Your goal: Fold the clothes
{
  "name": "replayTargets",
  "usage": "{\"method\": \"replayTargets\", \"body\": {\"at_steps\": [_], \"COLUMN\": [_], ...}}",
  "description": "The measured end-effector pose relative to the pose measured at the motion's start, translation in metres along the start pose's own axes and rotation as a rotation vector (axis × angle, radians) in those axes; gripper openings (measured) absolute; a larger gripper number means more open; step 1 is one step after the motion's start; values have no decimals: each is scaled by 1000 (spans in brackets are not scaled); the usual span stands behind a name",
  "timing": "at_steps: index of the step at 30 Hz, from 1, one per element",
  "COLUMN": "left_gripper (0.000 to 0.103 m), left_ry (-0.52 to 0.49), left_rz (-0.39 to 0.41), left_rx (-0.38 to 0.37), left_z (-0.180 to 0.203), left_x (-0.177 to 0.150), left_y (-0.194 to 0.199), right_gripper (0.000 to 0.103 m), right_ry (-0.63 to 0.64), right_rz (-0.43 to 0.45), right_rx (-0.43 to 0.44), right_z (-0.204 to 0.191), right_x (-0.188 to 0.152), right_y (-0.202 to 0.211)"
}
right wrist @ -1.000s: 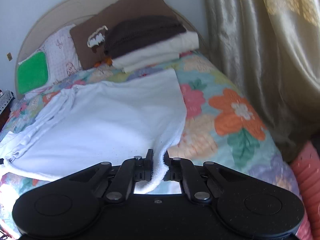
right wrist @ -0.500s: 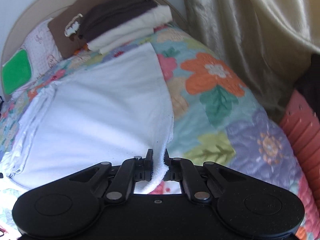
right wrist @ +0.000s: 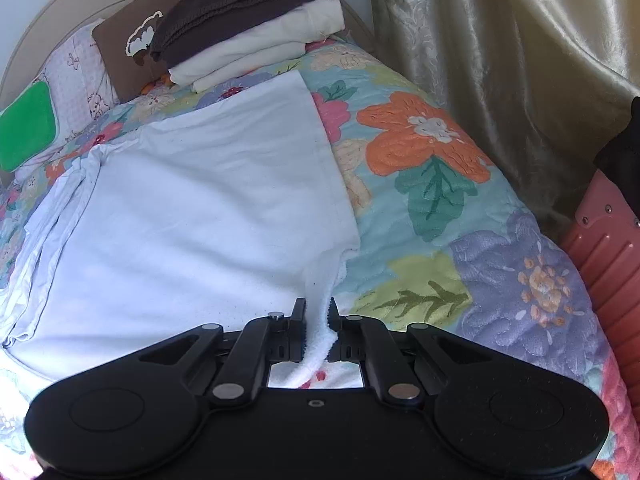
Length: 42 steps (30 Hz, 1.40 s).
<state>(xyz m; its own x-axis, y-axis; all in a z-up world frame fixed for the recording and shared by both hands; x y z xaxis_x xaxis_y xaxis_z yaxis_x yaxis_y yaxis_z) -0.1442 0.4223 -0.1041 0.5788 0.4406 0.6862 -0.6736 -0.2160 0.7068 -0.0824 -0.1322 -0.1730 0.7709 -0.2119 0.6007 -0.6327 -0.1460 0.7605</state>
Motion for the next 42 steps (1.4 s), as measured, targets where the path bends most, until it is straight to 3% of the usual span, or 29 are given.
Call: {"method": "replayTargets", "body": {"at_steps": [2, 3, 4, 5, 7, 9, 12, 16, 20, 25, 30, 35, 42], "left_gripper": [55, 64, 71, 72, 72, 72, 70, 72, 72, 72, 72, 72, 72], "left_ry": [-33, -78, -132, -165, -192, -162, -164, -247, -196, -135, -119, -107, -68], "left_rz": [54, 67, 69, 59, -22, -156, -322, -324, -292, -215, -158, -116, -116], "left_rx": [-39, -84, -135, -173, -235, -242, -188, -155, -194, -267, -265, -279, -293], "left_z": [13, 25, 41, 52, 74, 82, 85, 92, 85, 78, 71, 62, 50], "left_x": [7, 7, 4, -1, -20, -44, -74, -79, -70, -54, -42, -36, -33], "left_y": [16, 21, 22, 21, 3, -27, -62, -65, -57, -41, -30, -24, -28], "right_gripper": [7, 7, 7, 7, 7, 7, 7, 8, 8, 8, 8, 8, 8], "right_ry": [14, 41, 68, 95, 142, 178, 229, 337, 457, 585, 638, 640, 633], "right_rz": [13, 28, 43, 58, 82, 100, 100, 109, 115, 101, 40, -42, -122], "right_rx": [1, -4, -8, -11, -5, 0, 23, 106, 224, 439, 608, 616, 587], "right_z": [-3, -7, -10, -14, -23, -31, -46, -96, -168, -273, -335, -348, -350], "right_x": [5, 9, 12, 16, 26, 33, 40, 51, 56, 49, 36, 21, 10], "right_y": [2, 5, 8, 10, 16, 19, 17, 7, -2, -5, -2, -16, -35]}}
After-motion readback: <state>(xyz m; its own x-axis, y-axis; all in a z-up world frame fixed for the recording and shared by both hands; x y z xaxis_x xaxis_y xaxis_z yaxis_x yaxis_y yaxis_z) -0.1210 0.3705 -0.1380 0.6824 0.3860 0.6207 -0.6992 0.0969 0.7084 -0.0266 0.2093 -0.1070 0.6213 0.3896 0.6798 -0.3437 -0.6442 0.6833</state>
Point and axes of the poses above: each gripper's, at about its wrist camera, not at the fingertips, and y roughly against the way its jaws point, z to its right, x to its top, the point moved 6 cm from there along -y, roughly the way its jaws point, and after that the axes turned 1 degree about -y, right-handed, at the moved point
